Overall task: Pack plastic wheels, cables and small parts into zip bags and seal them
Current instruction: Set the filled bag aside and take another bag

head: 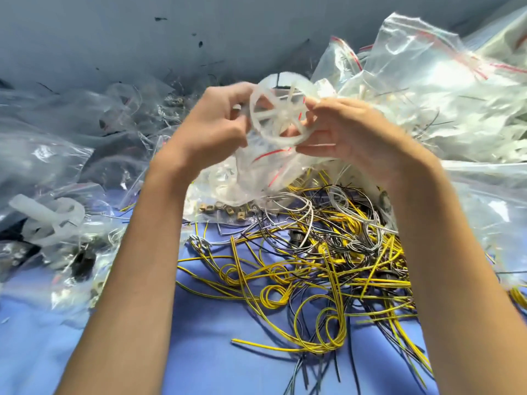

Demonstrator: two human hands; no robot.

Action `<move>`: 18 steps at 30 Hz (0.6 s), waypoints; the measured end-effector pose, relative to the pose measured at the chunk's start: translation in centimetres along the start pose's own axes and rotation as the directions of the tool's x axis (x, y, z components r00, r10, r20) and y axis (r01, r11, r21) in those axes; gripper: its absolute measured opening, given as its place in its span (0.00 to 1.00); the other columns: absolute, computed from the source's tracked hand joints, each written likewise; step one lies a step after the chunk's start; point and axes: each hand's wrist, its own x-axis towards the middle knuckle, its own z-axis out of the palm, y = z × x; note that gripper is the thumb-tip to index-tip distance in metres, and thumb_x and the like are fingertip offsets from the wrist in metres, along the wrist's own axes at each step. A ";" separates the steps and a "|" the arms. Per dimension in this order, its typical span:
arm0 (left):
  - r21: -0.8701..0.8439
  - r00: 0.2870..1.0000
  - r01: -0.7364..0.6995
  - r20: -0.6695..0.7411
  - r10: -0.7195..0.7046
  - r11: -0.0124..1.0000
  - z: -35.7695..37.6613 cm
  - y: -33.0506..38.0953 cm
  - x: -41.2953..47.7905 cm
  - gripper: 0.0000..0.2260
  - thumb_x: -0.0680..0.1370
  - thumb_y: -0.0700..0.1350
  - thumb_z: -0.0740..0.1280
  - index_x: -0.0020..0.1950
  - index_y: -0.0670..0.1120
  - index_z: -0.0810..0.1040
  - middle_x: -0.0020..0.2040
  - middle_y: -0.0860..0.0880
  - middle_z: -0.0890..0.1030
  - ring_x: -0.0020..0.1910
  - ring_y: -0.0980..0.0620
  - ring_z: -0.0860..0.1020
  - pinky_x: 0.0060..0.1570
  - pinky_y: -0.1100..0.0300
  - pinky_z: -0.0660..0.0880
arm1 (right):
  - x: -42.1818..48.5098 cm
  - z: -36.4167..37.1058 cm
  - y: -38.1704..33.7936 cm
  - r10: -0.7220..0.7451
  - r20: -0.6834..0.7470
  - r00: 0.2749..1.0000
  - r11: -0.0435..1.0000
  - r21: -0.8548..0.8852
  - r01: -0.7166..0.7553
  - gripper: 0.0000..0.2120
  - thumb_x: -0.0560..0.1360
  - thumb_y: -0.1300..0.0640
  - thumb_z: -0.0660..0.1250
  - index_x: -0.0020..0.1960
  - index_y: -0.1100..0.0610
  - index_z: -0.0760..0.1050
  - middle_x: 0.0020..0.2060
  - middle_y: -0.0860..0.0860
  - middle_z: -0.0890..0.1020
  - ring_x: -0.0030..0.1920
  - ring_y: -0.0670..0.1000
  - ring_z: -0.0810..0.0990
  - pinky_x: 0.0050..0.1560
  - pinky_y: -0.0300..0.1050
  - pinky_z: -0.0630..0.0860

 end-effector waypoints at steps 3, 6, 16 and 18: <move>0.019 0.996 0.025 -0.090 -0.023 1.000 -0.9 0.3 -0.3 0.22 0.73 0.28 0.56 0.54 0.52 0.79 0.47 0.57 0.82 0.36 0.60 0.75 0.34 0.65 0.70 | 0.2 0.7 1.0 0.083 0.014 0.996 0.974 -0.211 -0.079 0.09 0.81 0.51 0.58 0.46 0.55 0.69 0.38 0.52 0.84 0.39 0.48 0.83 0.56 0.52 0.77; 0.129 0.999 0.027 -0.030 -0.023 0.991 -0.4 1.0 -0.2 0.21 0.73 0.29 0.57 0.56 0.47 0.80 0.31 0.61 0.79 0.25 0.62 0.71 0.30 0.70 0.68 | 0.5 1.4 1.3 0.002 -0.031 1.000 0.814 -0.581 -0.020 0.14 0.80 0.48 0.59 0.44 0.58 0.73 0.40 0.57 0.84 0.39 0.52 0.85 0.49 0.48 0.81; 0.208 0.972 -0.196 0.173 0.161 0.958 2.7 4.3 -0.3 0.22 0.69 0.28 0.58 0.56 0.43 0.80 0.29 0.69 0.75 0.29 0.70 0.70 0.32 0.77 0.62 | 0.2 1.0 0.9 -0.054 0.244 0.968 0.658 -0.721 0.219 0.08 0.74 0.55 0.63 0.38 0.46 0.70 0.33 0.39 0.72 0.34 0.36 0.69 0.34 0.28 0.65; 0.218 0.982 -0.167 0.123 0.143 0.962 2.2 3.8 -0.3 0.23 0.69 0.27 0.57 0.56 0.45 0.80 0.33 0.68 0.76 0.31 0.69 0.71 0.35 0.73 0.65 | 0.2 0.6 1.1 0.057 0.303 0.951 0.575 -0.789 0.217 0.09 0.79 0.57 0.61 0.41 0.47 0.75 0.33 0.40 0.73 0.34 0.38 0.68 0.36 0.31 0.64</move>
